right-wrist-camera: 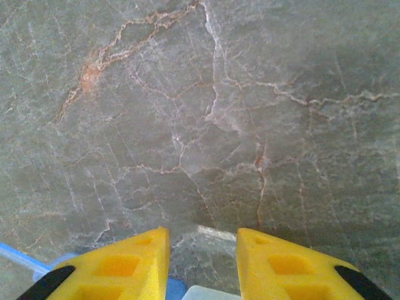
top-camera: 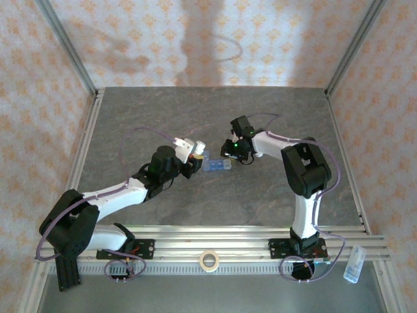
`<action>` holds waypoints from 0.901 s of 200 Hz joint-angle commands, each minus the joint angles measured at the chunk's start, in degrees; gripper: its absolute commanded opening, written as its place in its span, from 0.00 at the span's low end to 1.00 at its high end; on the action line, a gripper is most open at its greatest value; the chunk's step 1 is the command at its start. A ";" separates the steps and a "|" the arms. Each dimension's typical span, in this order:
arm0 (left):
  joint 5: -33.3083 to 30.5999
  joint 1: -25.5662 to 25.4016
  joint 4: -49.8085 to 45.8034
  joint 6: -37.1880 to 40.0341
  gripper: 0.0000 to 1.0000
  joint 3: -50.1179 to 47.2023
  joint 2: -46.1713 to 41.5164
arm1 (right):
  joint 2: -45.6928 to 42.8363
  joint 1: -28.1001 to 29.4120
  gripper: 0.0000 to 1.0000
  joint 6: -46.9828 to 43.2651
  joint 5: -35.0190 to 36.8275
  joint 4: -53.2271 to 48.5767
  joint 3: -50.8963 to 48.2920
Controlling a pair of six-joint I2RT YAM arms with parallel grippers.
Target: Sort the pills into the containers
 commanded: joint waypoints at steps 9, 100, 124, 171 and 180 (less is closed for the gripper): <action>-0.50 -0.26 0.84 0.28 0.00 0.68 -0.16 | -3.20 0.98 0.33 1.03 -0.73 0.57 -2.21; -0.16 -0.25 0.57 -0.77 0.00 0.52 -0.26 | -8.38 2.52 0.34 2.69 -0.04 2.02 -8.35; -0.27 -0.31 0.14 -1.26 0.00 -0.09 -1.01 | -10.96 2.48 0.44 2.88 1.93 1.50 -9.29; 0.60 -0.38 -0.56 -1.22 0.00 -1.58 -2.04 | -16.50 2.48 0.58 2.12 5.59 0.54 -9.87; 1.35 -0.34 -1.33 -1.22 0.00 -1.43 -2.10 | -17.32 2.53 0.59 1.75 6.01 0.58 -10.13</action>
